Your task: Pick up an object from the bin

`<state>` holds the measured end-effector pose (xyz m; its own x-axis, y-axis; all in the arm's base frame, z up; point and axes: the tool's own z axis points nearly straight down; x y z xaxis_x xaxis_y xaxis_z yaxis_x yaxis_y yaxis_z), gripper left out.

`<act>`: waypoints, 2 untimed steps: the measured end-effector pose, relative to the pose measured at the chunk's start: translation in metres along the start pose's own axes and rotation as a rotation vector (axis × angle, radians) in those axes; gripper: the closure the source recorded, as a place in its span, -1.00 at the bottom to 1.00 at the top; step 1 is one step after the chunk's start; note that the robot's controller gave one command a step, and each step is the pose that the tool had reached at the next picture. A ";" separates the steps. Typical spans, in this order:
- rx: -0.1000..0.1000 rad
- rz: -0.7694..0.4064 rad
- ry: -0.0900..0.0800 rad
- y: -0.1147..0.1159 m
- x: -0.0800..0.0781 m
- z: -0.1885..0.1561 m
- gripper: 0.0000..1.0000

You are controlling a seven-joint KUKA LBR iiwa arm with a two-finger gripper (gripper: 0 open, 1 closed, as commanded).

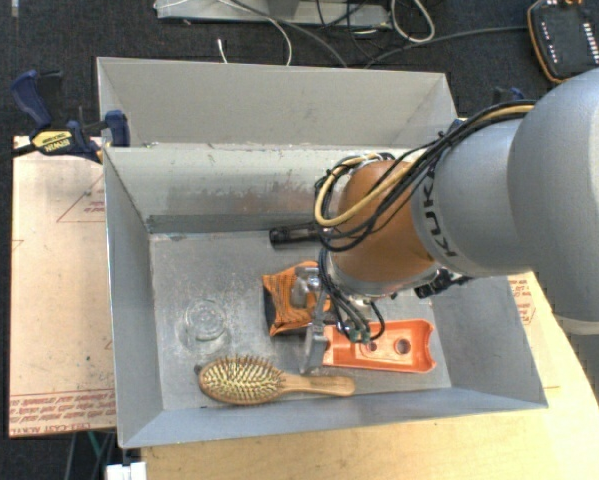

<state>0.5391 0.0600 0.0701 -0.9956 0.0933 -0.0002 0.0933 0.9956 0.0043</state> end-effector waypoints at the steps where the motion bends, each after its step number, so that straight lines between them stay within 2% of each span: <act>1: -0.002 -0.132 -0.012 -0.008 -0.022 -0.001 -1.00; 2: -0.002 -0.001 -0.002 0.000 -0.001 -0.001 1.00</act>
Offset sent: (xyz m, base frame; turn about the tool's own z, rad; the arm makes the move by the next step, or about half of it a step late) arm 0.0004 -0.0002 0.0000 -0.0006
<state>0.5403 0.0603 0.0706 -0.9957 0.0921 -0.0025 0.0921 0.9957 0.0059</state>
